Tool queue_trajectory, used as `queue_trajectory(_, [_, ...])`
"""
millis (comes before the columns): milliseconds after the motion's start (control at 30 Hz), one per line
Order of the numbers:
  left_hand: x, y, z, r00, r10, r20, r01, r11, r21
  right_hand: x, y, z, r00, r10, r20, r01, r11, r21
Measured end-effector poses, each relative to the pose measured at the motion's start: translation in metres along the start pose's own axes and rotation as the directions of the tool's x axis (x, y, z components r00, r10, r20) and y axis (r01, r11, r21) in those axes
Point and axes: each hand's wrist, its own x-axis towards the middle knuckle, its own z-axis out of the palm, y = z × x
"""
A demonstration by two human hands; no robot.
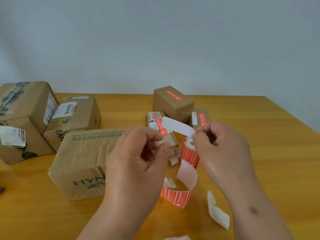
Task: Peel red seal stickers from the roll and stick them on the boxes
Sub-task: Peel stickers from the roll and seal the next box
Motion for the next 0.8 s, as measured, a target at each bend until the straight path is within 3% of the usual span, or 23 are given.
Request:
queue_trajectory(133, [0.001, -0.006, -0.001, 0.978, 0.207, 0.022, -0.206, 0.955, 0.211, -0.006, -0.013, 0.003, 0.995, -0.098, 0.025, 0.097, 0.995, 0.019])
queue_trajectory(233, [0.003, -0.012, -0.003, 0.969, 0.245, 0.011, -0.237, 0.924, 0.301, -0.010, -0.021, 0.003, 0.986, -0.146, 0.081, 0.138, 0.986, 0.099])
queue_trajectory(400, [0.007, -0.020, -0.013, 0.970, 0.242, -0.030, -0.226, 0.940, 0.256, -0.013, -0.030, 0.002, 0.941, -0.244, 0.233, 0.175, 0.944, 0.281])
queue_trajectory(500, [0.008, -0.016, -0.018, 0.991, 0.129, -0.029, -0.121, 0.973, 0.198, -0.013, -0.031, 0.001, 0.899, -0.317, 0.303, 0.178, 0.895, 0.409])
queue_trajectory(600, [0.010, -0.008, -0.023, 0.973, -0.226, -0.041, 0.221, 0.970, -0.103, -0.009, -0.029, 0.002, 0.931, -0.256, 0.261, 0.036, 0.773, 0.633])
queue_trajectory(633, [0.012, -0.007, -0.025, 0.932, -0.362, -0.006, 0.346, 0.895, -0.281, -0.008, -0.029, 0.005, 0.951, -0.199, 0.238, -0.002, 0.764, 0.645])
queue_trajectory(700, [0.016, -0.008, -0.029, 0.848, -0.513, 0.135, 0.479, 0.632, -0.609, -0.007, -0.029, 0.012, 0.961, -0.125, 0.245, -0.026, 0.847, 0.531])
queue_trajectory(733, [0.018, -0.007, -0.031, 0.828, -0.523, 0.201, 0.494, 0.512, -0.703, -0.008, -0.031, 0.016, 0.956, -0.111, 0.271, -0.032, 0.880, 0.474])
queue_trajectory(800, [0.020, -0.007, -0.033, 0.805, -0.523, 0.280, 0.513, 0.376, -0.772, -0.010, -0.036, 0.023, 0.952, -0.117, 0.283, -0.020, 0.898, 0.439])
